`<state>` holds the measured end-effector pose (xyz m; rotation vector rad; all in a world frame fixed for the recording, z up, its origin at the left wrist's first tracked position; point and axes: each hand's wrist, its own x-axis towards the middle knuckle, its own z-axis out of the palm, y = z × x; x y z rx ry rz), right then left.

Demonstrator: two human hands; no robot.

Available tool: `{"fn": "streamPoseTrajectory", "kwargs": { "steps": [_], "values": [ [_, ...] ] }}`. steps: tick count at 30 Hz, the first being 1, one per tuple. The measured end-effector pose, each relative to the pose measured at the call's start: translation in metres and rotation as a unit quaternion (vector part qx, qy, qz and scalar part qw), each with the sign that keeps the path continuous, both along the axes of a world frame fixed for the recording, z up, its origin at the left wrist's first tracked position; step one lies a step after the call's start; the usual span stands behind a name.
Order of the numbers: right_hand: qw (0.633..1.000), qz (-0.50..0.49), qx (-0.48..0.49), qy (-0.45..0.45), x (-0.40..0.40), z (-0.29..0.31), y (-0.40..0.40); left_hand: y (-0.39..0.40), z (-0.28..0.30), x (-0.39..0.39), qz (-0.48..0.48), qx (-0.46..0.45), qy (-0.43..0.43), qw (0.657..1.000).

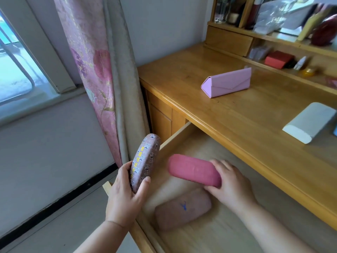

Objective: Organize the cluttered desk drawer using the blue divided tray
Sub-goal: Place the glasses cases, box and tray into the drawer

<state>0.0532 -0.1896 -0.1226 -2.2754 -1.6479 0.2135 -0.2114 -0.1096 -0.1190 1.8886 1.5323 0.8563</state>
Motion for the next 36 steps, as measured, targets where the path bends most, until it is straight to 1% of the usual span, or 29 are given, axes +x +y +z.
{"fn": "streamPoseTrajectory", "kwargs": {
  "steps": [1,3,4,6,8,12,14,15,17,18,19,21,23,24,27,31,34,36],
  "values": [
    [0.999,-0.036,0.005,0.020,0.007,-0.002,-0.023,0.000,0.000,0.000,0.000,0.000,0.000,1.000],
    [0.997,-0.055,-0.014,0.054,0.021,-0.005,-0.069,-0.001,0.000,0.001,0.001,-0.004,0.001,1.000],
    [0.996,-0.039,-0.051,0.055,0.026,-0.006,-0.091,-0.001,0.000,0.001,0.002,-0.004,0.001,1.000],
    [0.990,0.026,-0.137,0.035,0.029,-0.006,-0.123,-0.002,0.001,0.002,0.003,-0.009,-0.004,1.000],
    [0.977,0.070,-0.200,0.024,0.024,-0.005,-0.139,-0.003,0.003,0.002,0.005,-0.016,-0.005,1.000],
    [0.959,0.104,-0.263,-0.003,0.012,-0.006,-0.140,-0.005,0.004,0.003,0.000,-0.021,-0.002,1.000],
    [0.957,0.103,-0.271,-0.008,0.006,-0.002,-0.128,-0.005,0.004,0.003,-0.001,-0.019,-0.002,1.000],
    [0.962,0.095,-0.255,0.002,0.001,0.000,-0.119,-0.005,0.004,0.003,0.000,-0.018,-0.001,1.000],
    [0.980,0.078,-0.184,0.027,-0.017,0.000,-0.092,-0.004,0.004,0.003,0.003,-0.021,0.000,1.000],
    [0.984,0.078,-0.156,0.025,-0.029,-0.001,-0.078,-0.004,0.004,0.003,0.004,-0.023,0.001,1.000],
    [0.985,0.083,-0.152,0.016,-0.044,-0.004,-0.067,-0.005,0.004,0.004,0.004,-0.024,0.002,1.000],
    [0.978,0.099,-0.184,-0.024,-0.071,-0.013,-0.051,-0.006,0.005,0.003,0.001,-0.023,-0.002,1.000],
    [0.972,0.105,-0.198,-0.070,-0.076,-0.022,-0.044,-0.008,0.006,0.007,-0.003,-0.022,-0.009,1.000],
    [0.972,0.116,-0.190,-0.069,-0.077,-0.027,-0.032,-0.004,0.003,0.003,0.001,-0.021,-0.008,1.000],
    [0.977,0.148,-0.152,-0.008,-0.063,-0.024,-0.004,-0.004,0.005,0.004,0.005,-0.015,-0.009,1.000],
    [0.965,0.212,-0.148,0.042,-0.071,-0.015,0.053,-0.004,0.002,0.002,0.004,-0.009,-0.006,1.000],
    [0.963,0.192,-0.181,0.060,-0.080,-0.013,0.089,-0.003,0.003,0.001,0.001,-0.007,-0.005,1.000],
    [0.971,0.146,-0.188,0.033,-0.083,-0.018,0.102,-0.002,0.002,0.001,-0.001,-0.006,0.000,1.000]
  ]
}}
